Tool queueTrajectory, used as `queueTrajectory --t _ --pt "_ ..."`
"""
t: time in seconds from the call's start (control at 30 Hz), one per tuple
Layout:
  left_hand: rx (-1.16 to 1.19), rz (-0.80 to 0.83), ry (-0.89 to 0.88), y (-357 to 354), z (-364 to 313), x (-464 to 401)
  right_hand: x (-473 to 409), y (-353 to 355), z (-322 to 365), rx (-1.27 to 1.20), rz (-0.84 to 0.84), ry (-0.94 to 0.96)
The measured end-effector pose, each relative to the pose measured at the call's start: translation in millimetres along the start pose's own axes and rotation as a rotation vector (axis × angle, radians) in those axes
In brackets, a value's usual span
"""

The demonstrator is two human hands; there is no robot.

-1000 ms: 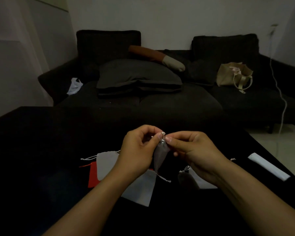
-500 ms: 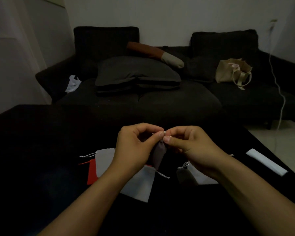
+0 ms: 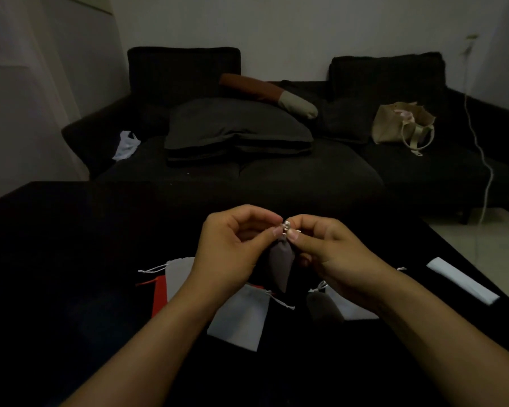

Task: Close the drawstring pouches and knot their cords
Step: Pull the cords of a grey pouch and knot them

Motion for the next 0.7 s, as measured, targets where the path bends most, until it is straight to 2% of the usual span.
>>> queueTrajectory --t 0.2,0.37,0.5,0.7 --pt "-0.210 0.044 -0.205 0 -9 0 1 -3 0 -0.039 0.016 -0.039" --pt "-0.409 0.032 -0.449 0 -21 2 1 -5 -6 -0.075 0.055 -0.141" --pt "-0.487 0.073 -0.567 -4 -27 5 2 -3 -10 -0.177 0.000 -0.267" --pt "-0.585 0.114 -0.677 -8 -31 11 5 -3 -13 -0.271 -0.014 -0.298"
Point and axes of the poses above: each hand's wrist, its own x-axis away from the middle knuckle, its own y-axis out of the back of the hand, z = x × y, the point moved 7 cm from there along -x, towards the middle knuckle, and after that the axes turned 3 degrees about -z, right-handed, at the moved point
